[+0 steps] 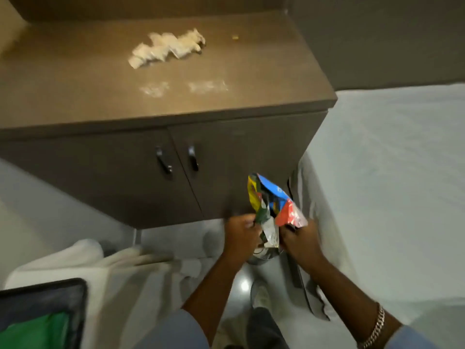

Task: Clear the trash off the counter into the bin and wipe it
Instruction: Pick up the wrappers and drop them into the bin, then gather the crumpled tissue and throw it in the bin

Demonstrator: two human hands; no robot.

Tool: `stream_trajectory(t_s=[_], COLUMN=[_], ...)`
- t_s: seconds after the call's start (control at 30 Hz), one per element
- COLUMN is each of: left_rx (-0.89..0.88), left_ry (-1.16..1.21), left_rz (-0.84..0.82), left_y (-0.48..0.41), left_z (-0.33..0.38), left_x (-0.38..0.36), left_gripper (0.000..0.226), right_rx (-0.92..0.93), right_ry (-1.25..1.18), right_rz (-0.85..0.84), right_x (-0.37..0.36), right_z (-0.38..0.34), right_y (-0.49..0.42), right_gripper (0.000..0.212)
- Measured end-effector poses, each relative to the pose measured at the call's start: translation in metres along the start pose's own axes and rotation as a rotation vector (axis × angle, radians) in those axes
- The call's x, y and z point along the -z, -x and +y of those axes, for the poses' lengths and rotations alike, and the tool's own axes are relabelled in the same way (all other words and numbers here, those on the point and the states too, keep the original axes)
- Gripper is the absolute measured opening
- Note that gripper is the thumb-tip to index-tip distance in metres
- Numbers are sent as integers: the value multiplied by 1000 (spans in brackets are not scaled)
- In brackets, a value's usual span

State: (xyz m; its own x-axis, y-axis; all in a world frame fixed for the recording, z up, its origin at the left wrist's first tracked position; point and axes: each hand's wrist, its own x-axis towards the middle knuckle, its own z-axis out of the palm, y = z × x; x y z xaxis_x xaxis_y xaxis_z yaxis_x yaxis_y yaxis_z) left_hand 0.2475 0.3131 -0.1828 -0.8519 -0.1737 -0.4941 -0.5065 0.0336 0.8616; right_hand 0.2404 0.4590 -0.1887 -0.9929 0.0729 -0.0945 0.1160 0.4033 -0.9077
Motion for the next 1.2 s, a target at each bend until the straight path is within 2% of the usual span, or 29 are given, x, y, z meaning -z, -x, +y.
stream_trajectory(t_s=[0.13,0.27,0.4,0.5,0.6,0.7,0.83,0.97,1.07,1.2], left_rx=[175,229,217,255,254,158,40,-194,-305,-396], left_ry=[-71,-194,-395,-380,-324,-279,-231,-168,-121,-62], left_rz=[-1,33,2,-49,-22,18,63,120,166,290], left_y=[-64,-143,-207,-209,-174,-123,-52,-10,4,0], left_z=[-102,-204,-271,-281,-245,-159,-19,99,160,215], left_x=[-43,-87,-112,-112,-99,-77,-48,-17,10,52], left_gripper=[17,19,17,33,35,31,26,24,26,15], right_rx=[-177,-258,-282,-269,-275,-194,46,293,413,484], right_ry=[130,236,207,167,189,187,136,62,-53,-90], right_rz=[-35,-45,-84,-89,-71,-133,-192,-183,-170,-177], right_x=[-33,-73,-99,-91,-63,-25,18,46,53,38], right_z=[129,262,352,364,318,221,68,-54,-122,-191], right_y=[-22,-59,-83,-86,-75,-61,-48,-61,-85,-125], right_gripper=[22,35,10,37,35,29,23,24,24,24])
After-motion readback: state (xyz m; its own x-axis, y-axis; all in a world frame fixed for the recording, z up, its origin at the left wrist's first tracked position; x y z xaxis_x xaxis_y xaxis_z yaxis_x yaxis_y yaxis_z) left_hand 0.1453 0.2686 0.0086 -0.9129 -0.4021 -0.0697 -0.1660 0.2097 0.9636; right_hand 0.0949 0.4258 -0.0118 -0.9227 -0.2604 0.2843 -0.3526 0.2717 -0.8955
